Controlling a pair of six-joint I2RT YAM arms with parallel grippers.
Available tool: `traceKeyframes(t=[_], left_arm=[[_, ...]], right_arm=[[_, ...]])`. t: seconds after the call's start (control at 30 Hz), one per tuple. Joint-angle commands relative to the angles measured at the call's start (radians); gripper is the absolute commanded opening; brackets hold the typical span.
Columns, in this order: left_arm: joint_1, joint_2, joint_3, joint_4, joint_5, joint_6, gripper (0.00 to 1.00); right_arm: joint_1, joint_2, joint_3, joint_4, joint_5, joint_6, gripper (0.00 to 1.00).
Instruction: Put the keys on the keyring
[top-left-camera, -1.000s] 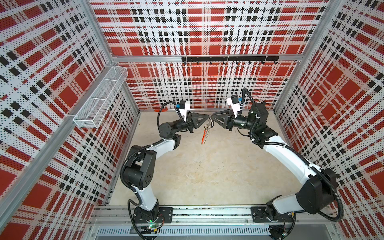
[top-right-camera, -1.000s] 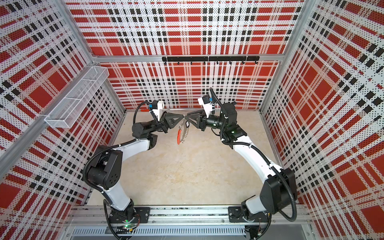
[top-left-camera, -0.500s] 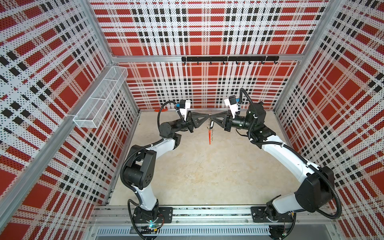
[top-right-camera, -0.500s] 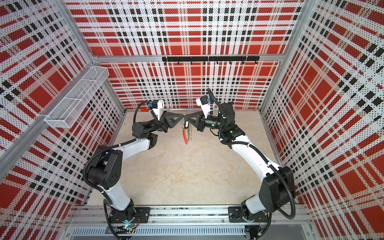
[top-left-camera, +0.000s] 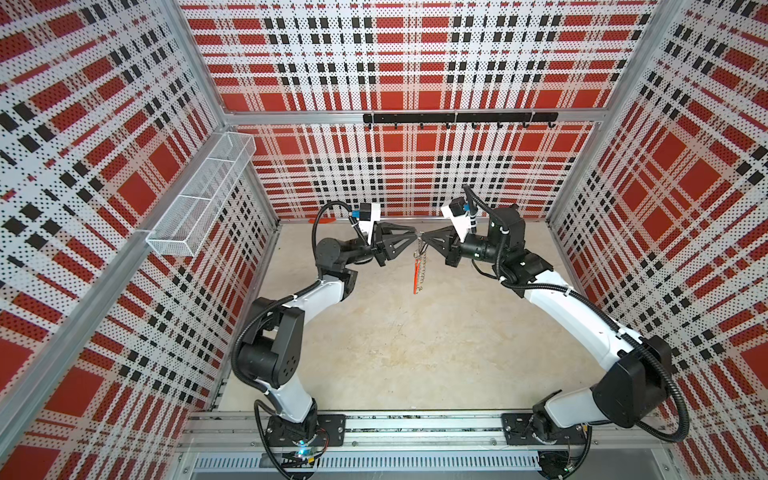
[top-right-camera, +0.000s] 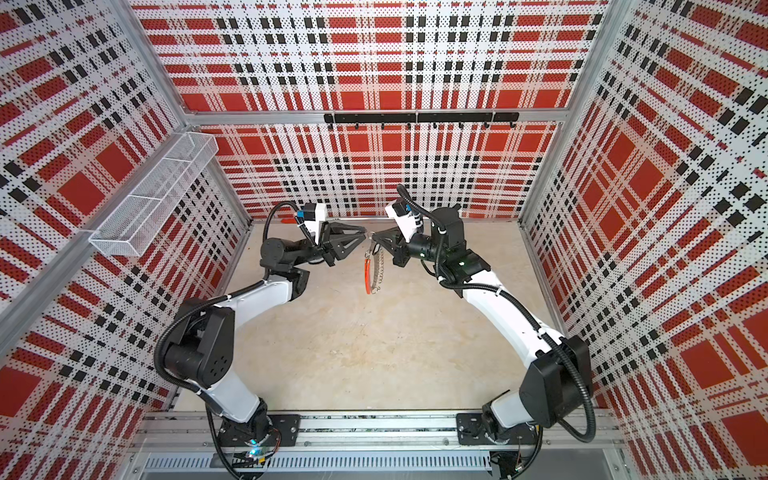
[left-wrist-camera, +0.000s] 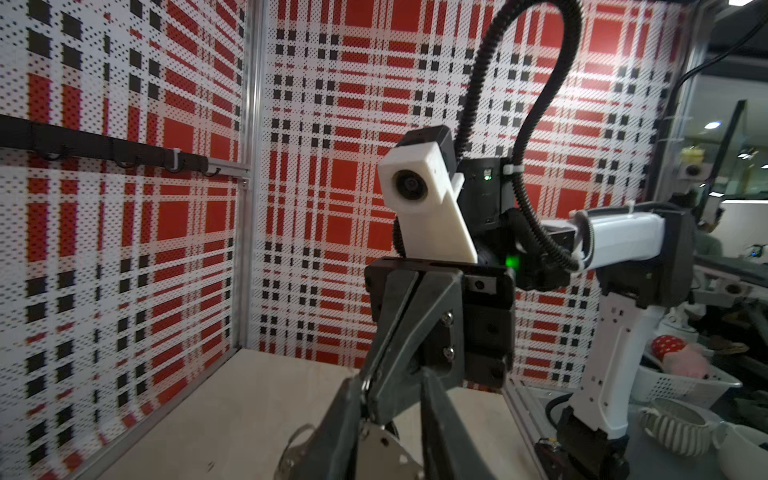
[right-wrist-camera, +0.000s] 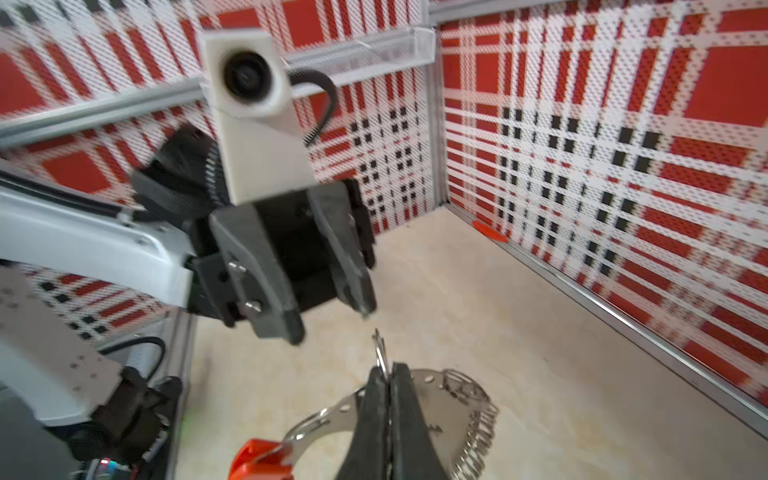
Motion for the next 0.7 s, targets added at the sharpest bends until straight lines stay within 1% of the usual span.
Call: traceKeyframes(t=[0.0, 0.03, 0.1, 0.13, 0.17, 0.2, 0.27, 0.33, 0.5, 0.67], left_arm=[[0.010, -0.084, 0.053, -0.541, -0.032, 0.484, 0.34], [0.004, -0.093, 0.092, -0.707, -0.057, 0.619, 0.35], [-0.025, -0.088, 0.215, -1.128, -0.147, 0.967, 0.35], [-0.040, -0.073, 0.276, -1.271, -0.191, 1.090, 0.35], [-0.052, -0.046, 0.345, -1.412, -0.225, 1.178, 0.34], [-0.058, -0.016, 0.408, -1.524, -0.234, 1.241, 0.34], [-0.058, 0.036, 0.512, -1.671, -0.212, 1.311, 0.32], [-0.061, 0.068, 0.578, -1.754, -0.191, 1.350, 0.32], [-0.066, 0.078, 0.640, -1.776, -0.137, 1.361, 0.34], [-0.072, 0.083, 0.675, -1.776, -0.093, 1.344, 0.36]], right_arm=[[0.002, -0.015, 0.073, -0.163, 0.145, -0.221, 0.00], [0.003, -0.010, 0.085, -0.188, 0.161, -0.247, 0.00], [0.007, -0.008, 0.101, -0.224, 0.182, -0.300, 0.00], [0.007, -0.009, 0.103, -0.232, 0.184, -0.318, 0.00], [0.008, -0.010, 0.104, -0.239, 0.184, -0.333, 0.00], [0.009, -0.010, 0.108, -0.245, 0.180, -0.344, 0.00], [0.009, -0.009, 0.112, -0.253, 0.167, -0.358, 0.00], [0.009, -0.006, 0.116, -0.261, 0.158, -0.363, 0.00], [0.014, 0.001, 0.120, -0.278, 0.152, -0.366, 0.00], [0.019, 0.006, 0.116, -0.274, 0.152, -0.362, 0.00]])
